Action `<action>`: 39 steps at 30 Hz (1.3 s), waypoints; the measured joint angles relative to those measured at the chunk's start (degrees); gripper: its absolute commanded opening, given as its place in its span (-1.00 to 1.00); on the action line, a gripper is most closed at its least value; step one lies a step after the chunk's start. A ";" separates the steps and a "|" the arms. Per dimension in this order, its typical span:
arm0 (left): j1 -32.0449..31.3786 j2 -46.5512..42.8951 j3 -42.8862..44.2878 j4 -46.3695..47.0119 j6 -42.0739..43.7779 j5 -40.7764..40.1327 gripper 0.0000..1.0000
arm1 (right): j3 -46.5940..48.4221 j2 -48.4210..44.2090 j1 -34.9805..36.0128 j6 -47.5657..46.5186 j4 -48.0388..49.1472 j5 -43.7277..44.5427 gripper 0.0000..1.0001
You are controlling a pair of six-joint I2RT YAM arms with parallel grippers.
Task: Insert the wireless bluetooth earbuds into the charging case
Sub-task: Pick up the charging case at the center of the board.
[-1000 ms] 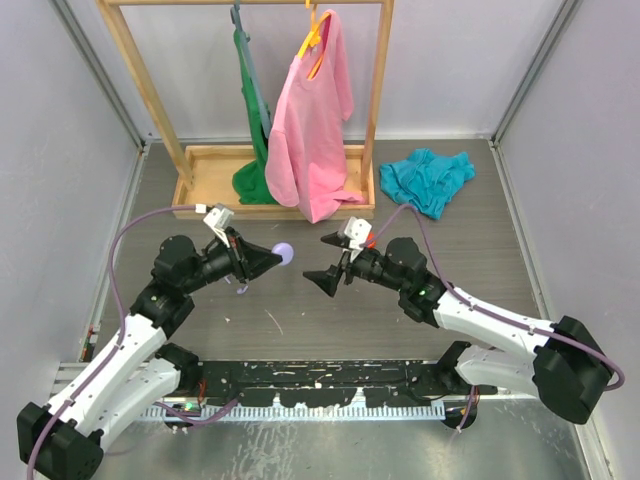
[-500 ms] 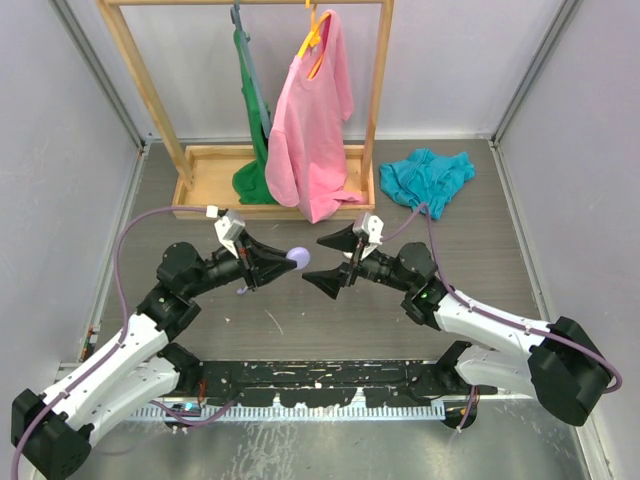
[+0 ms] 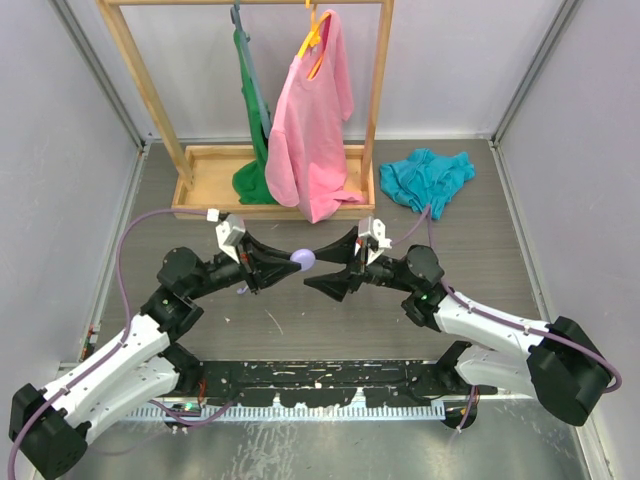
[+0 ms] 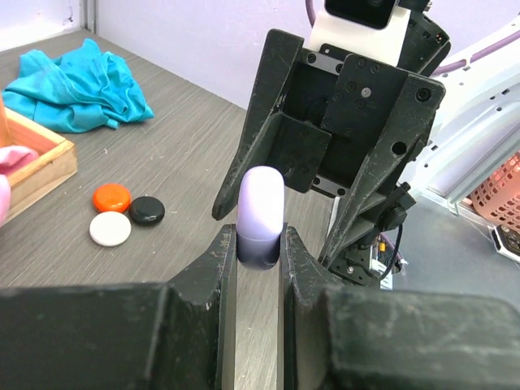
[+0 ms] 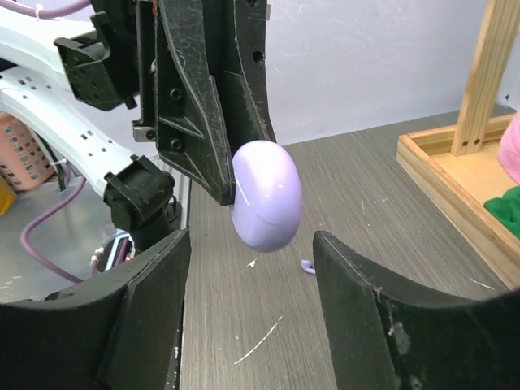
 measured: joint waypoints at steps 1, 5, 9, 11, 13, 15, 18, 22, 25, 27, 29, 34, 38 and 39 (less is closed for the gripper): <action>-0.09 0.00 -0.02 0.28 -0.04 0.11 -1.00 | 0.00 0.00 0.00 0.35 0.57 -0.42 0.28; -0.50 0.02 -0.02 1.64 -0.26 0.83 -0.99 | 0.00 0.09 0.00 1.86 2.69 -1.79 0.16; -0.96 0.02 -0.13 2.82 -0.57 1.42 -0.99 | 0.00 0.90 0.00 3.30 4.68 -2.45 0.07; -1.20 0.02 -0.22 3.39 -0.94 1.62 -1.00 | 0.00 1.64 0.00 4.20 5.79 -2.78 0.00; -1.31 0.02 -0.35 4.00 -1.27 1.92 -1.00 | 0.00 2.60 0.00 5.20 7.08 -3.13 -0.05; -1.42 0.02 -0.52 4.46 -1.49 1.99 -0.99 | 0.00 3.34 0.00 6.19 8.13 -3.41 -0.11; -1.66 0.02 -0.74 5.01 -1.68 2.12 -1.00 | -0.02 4.20 0.00 7.56 9.77 -3.96 -0.18; -1.99 0.44 -0.79 5.35 -1.88 2.51 -1.00 | -0.02 4.66 0.00 9.16 11.74 -4.63 -0.24; -2.03 0.48 -0.81 5.75 -1.92 2.60 -1.00 | -0.02 4.83 -0.07 9.88 12.55 -4.87 -0.30; -2.03 0.48 -0.81 6.19 -1.92 2.86 -0.99 | -0.04 4.83 -0.13 10.64 12.98 -5.18 -0.41; -2.03 0.46 -0.81 6.47 -1.92 3.10 -0.97 | -0.04 4.85 -0.17 10.99 13.29 -5.49 -0.55; -2.03 0.04 -0.98 6.51 -1.95 3.13 -0.50 | -0.04 5.60 -0.42 12.00 14.71 -6.32 -0.88; -2.14 -0.59 -1.16 5.64 -1.64 2.64 0.09 | -0.04 6.12 -0.57 12.17 14.95 -7.06 -0.98; -2.14 -0.83 -1.16 5.01 -1.46 2.32 0.18 | -0.04 6.25 -0.68 12.17 14.93 -7.26 -0.98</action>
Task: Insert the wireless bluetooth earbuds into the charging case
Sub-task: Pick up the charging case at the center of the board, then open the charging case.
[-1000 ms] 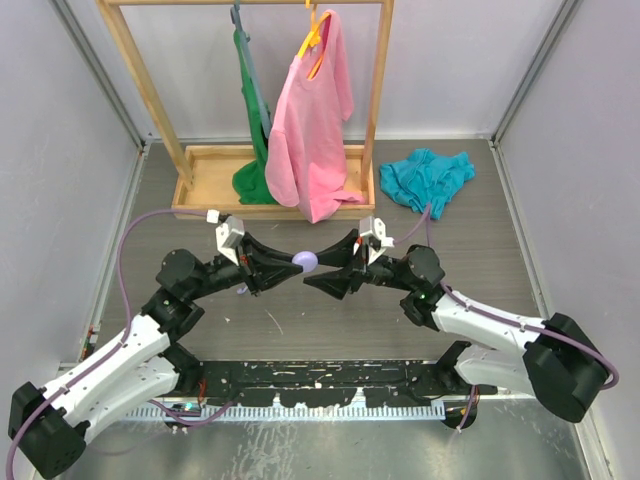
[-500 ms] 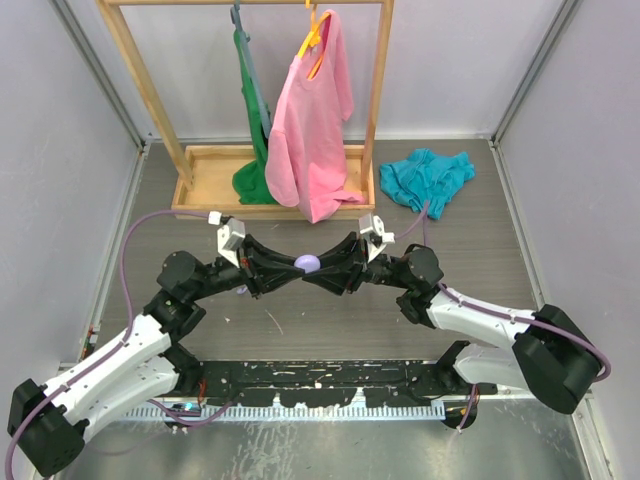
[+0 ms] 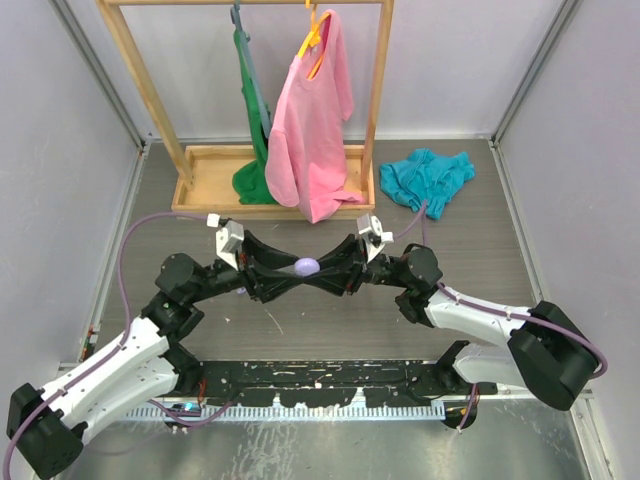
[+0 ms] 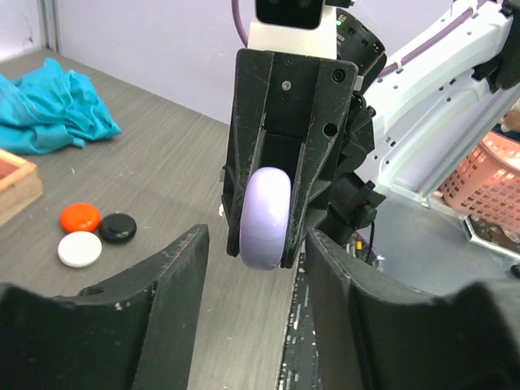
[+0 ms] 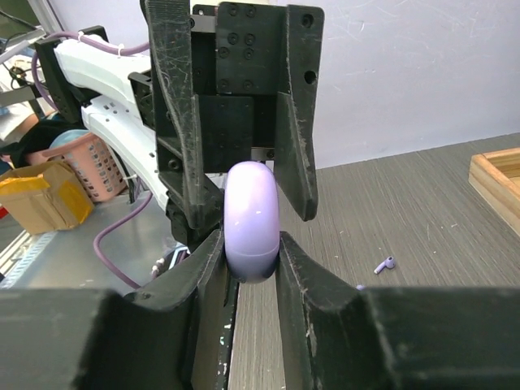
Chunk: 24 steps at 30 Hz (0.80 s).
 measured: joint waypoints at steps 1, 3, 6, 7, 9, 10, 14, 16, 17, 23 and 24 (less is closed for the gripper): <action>0.00 -0.26 0.00 -0.76 0.15 -0.26 0.25 | 0.00 0.04 -0.09 -0.07 -0.11 -0.13 -0.98; 0.00 -0.79 0.02 -2.71 0.46 -1.09 0.37 | 0.00 0.04 -0.15 -0.42 -0.52 -0.33 -0.98; 0.00 -1.53 0.04 -5.88 1.27 -2.49 0.47 | 0.00 0.02 -0.20 -1.57 -2.21 -0.61 -0.98; 0.00 -1.66 0.09 -6.67 1.46 -2.95 0.49 | 0.00 0.02 -0.20 -1.99 -2.93 -0.79 -0.98; 0.00 -1.79 0.20 -8.17 1.68 -4.00 0.52 | 0.00 0.02 -0.20 -3.04 -4.31 -1.05 -0.98; 0.00 -1.77 0.31 -8.92 1.70 -4.52 0.53 | 0.00 0.02 -0.20 -3.45 -5.03 -1.20 -0.98; 0.00 -1.01 1.16 -11.13 1.84 -6.14 0.56 | 0.00 0.02 -0.20 -4.79 -6.88 -1.73 -0.98; 0.00 -0.13 2.01 -12.22 1.84 -7.02 0.57 | 0.00 0.02 -0.20 -5.22 -7.48 -2.03 -0.98; 0.00 0.28 2.45 -12.70 1.84 -7.50 0.57 | 0.00 0.02 -0.20 -5.42 -7.63 -2.12 -0.98; -0.17 0.81 3.52 -15.23 1.55 -10.38 0.59 | 0.00 0.02 -0.50 -6.84 -8.68 -2.03 -0.98; -0.22 0.68 3.61 -15.72 1.49 -10.95 0.59 | 0.00 0.02 -0.52 -7.08 -8.87 -1.99 -0.98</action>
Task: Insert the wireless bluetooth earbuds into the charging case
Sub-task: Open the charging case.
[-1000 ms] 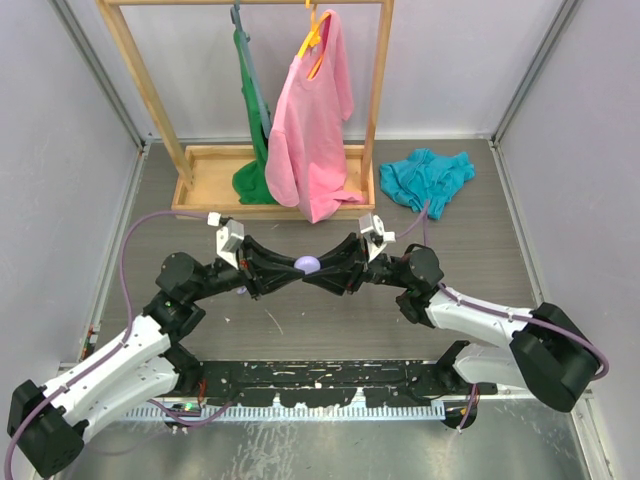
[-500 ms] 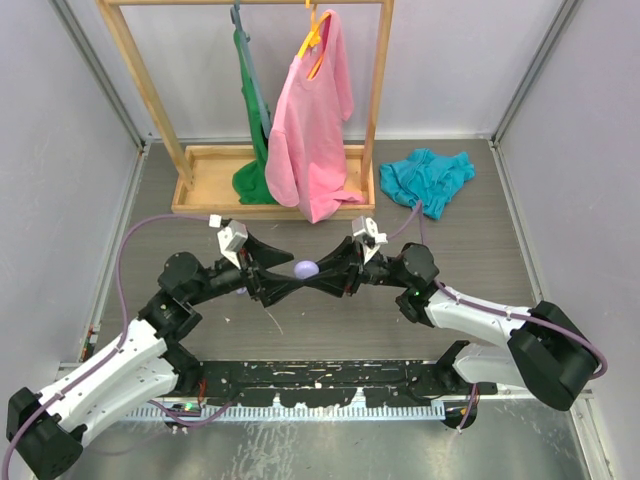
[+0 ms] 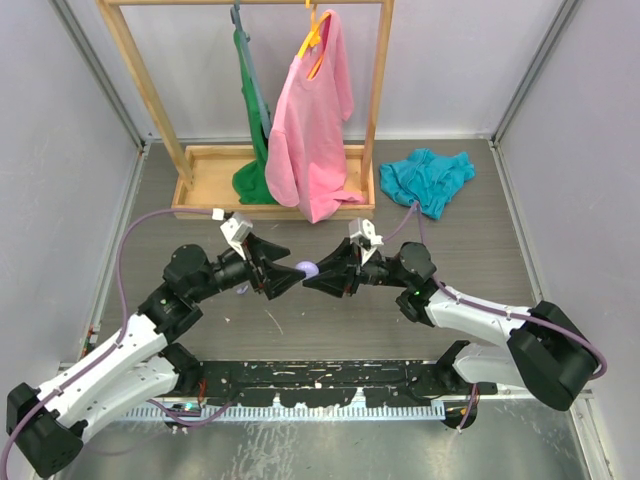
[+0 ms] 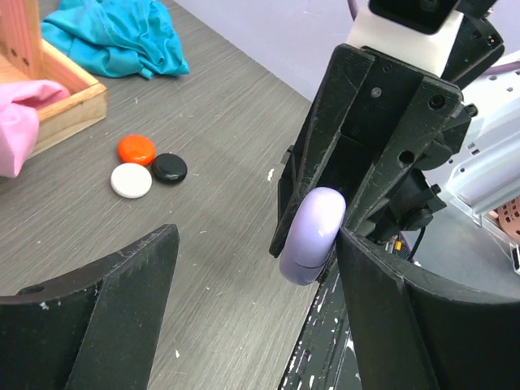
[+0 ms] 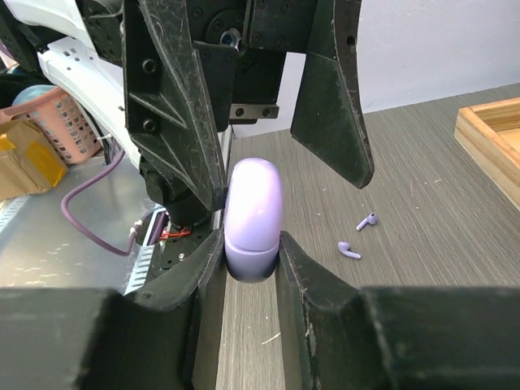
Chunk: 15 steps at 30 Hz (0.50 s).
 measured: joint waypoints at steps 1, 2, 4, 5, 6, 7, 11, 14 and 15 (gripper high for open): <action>-0.04 -0.15 0.24 -0.72 -0.07 -0.55 0.59 | 0.00 0.04 0.00 -0.33 -0.22 0.02 -0.98; -0.11 -0.37 0.72 -1.77 -0.13 -1.25 0.60 | 0.00 0.04 0.02 -0.50 -0.37 0.02 -0.98; -0.11 -0.70 1.51 -3.04 -0.22 -2.58 0.60 | 0.00 0.31 0.02 -0.79 -0.37 -0.09 -0.98; -0.09 -0.87 2.01 -3.76 -0.22 -3.54 0.60 | 0.00 0.46 0.02 -0.87 -0.39 -0.20 -0.98; -0.07 -0.94 2.45 -4.39 -0.28 -4.26 0.60 | 0.00 0.68 0.04 -0.92 -0.37 -0.39 -0.98; -0.07 -0.96 2.95 -5.09 -0.37 -5.07 0.60 | 0.00 0.92 0.11 -0.96 -0.39 -0.52 -0.98; -0.04 -0.79 4.96 -7.54 -0.70 -7.41 0.62 | 0.00 1.64 0.42 -1.31 -0.55 -1.03 -0.98; -0.02 -0.20 6.08 -9.33 -1.22 -8.72 0.64 | 0.00 1.66 0.46 -1.81 -0.96 -1.05 -0.98; -0.02 0.04 6.38 -10.19 -1.36 -9.33 0.65 | 0.00 1.66 0.46 -2.05 -1.29 -0.87 -0.98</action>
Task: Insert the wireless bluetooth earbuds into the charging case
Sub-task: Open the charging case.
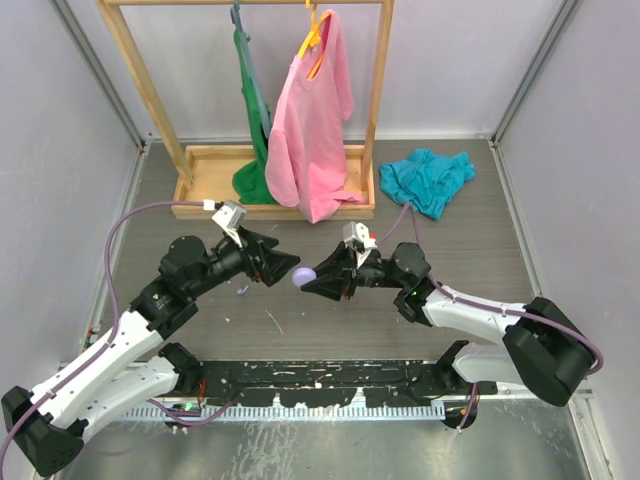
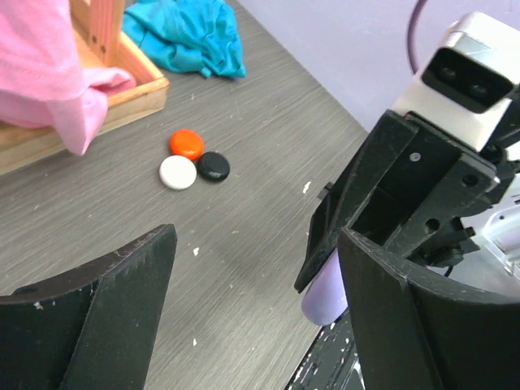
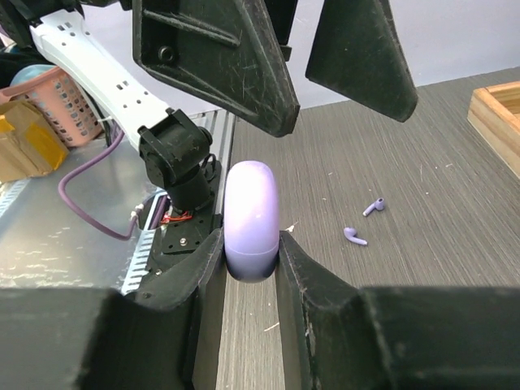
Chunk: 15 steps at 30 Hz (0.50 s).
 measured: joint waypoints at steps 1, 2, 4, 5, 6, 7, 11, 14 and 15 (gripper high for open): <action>-0.02 0.13 0.17 -0.59 -0.07 -0.59 0.67 | 0.00 0.00 0.00 -0.26 -0.39 0.09 -0.98; 0.00 0.15 0.26 -1.64 -0.13 -1.20 0.69 | 0.00 0.00 0.00 -0.70 -1.01 0.44 -0.98; 0.00 0.13 0.28 -2.91 -0.13 -1.51 0.72 | 0.00 0.20 0.00 -1.42 -1.81 0.87 -0.98; 0.00 0.13 0.28 -3.41 -0.17 -1.42 0.72 | 0.00 0.46 0.00 -1.53 -1.97 1.01 -0.98; 0.00 0.13 0.28 -3.89 -0.22 -1.11 0.73 | 0.00 0.92 0.00 -1.66 -2.10 1.11 -0.98; 0.00 0.13 0.28 -4.04 -0.24 -0.70 0.73 | 0.00 1.44 0.00 -1.68 -2.10 1.16 -0.98; 0.00 0.22 0.11 -4.17 -0.13 2.64 0.73 | 0.00 2.45 0.00 -1.66 -2.34 1.51 -0.98; 0.00 0.83 -0.48 -3.87 -0.02 5.46 0.73 | 0.00 2.45 0.00 -1.68 -2.25 1.64 -0.98; 0.00 1.20 -0.85 -3.82 0.02 6.38 0.73 | 0.00 2.45 0.00 -1.68 -2.27 1.75 -0.98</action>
